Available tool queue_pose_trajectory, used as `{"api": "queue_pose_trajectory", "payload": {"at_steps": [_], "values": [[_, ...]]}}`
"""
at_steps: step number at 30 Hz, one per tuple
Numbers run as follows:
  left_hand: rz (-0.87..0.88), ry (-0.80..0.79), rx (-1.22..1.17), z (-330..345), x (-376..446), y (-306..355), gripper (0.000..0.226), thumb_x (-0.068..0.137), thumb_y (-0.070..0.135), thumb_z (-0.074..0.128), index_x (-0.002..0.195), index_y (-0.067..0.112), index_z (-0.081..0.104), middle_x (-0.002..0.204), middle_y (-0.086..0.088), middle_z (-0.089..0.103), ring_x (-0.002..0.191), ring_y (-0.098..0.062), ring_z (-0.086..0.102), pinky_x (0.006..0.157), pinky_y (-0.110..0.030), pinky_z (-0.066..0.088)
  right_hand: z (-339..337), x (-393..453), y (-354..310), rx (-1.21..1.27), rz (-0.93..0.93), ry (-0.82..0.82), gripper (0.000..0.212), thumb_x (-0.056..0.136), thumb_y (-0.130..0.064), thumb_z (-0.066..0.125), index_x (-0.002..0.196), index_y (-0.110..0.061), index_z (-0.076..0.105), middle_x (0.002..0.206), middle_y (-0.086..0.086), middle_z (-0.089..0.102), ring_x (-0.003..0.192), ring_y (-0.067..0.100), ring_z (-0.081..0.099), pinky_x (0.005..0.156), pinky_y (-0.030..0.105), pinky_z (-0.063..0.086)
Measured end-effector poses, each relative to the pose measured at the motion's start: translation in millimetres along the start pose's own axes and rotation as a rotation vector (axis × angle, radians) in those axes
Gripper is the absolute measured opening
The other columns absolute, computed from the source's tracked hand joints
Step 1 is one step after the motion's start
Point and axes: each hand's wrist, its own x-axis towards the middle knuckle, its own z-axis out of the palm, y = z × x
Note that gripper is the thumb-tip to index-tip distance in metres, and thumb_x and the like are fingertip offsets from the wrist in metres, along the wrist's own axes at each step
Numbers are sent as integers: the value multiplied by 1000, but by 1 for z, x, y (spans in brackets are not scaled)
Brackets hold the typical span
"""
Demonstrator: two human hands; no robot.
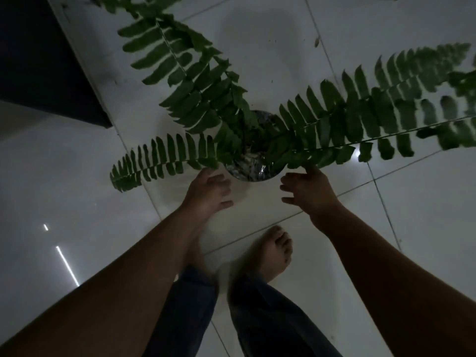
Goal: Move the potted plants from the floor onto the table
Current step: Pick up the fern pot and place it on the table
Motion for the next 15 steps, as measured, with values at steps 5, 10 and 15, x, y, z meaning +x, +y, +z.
{"api": "queue_pose_trajectory", "payload": {"at_steps": [5, 10, 15], "values": [[125, -51, 62, 9, 35, 2, 36, 97, 7, 63, 131, 16, 56, 130, -2, 62, 114, -21, 64, 92, -44, 57, 15, 36, 3, -83, -61, 36, 24, 93, -8, 64, 115, 0, 65, 120, 21, 70, 109, 39, 70, 91, 58, 58], [162, 8, 61, 9, 38, 4, 23, 97, 5, 62, 118, 13, 60, 119, -5, 65, 94, -14, 66, 83, -38, 60, 27, 39, 5, -46, -128, 73, 38, 93, -9, 68, 129, 1, 60, 127, 16, 68, 95, 27, 77, 81, 51, 64], [216, 49, 41, -2, 7, 19, 13, 95, 4, 65, 103, 15, 67, 109, -3, 68, 93, -19, 68, 85, -42, 60, 30, 5, -12, 78, -115, 58, 28, 95, 5, 60, 123, 4, 59, 117, 21, 65, 94, 36, 72, 88, 55, 59]]}}
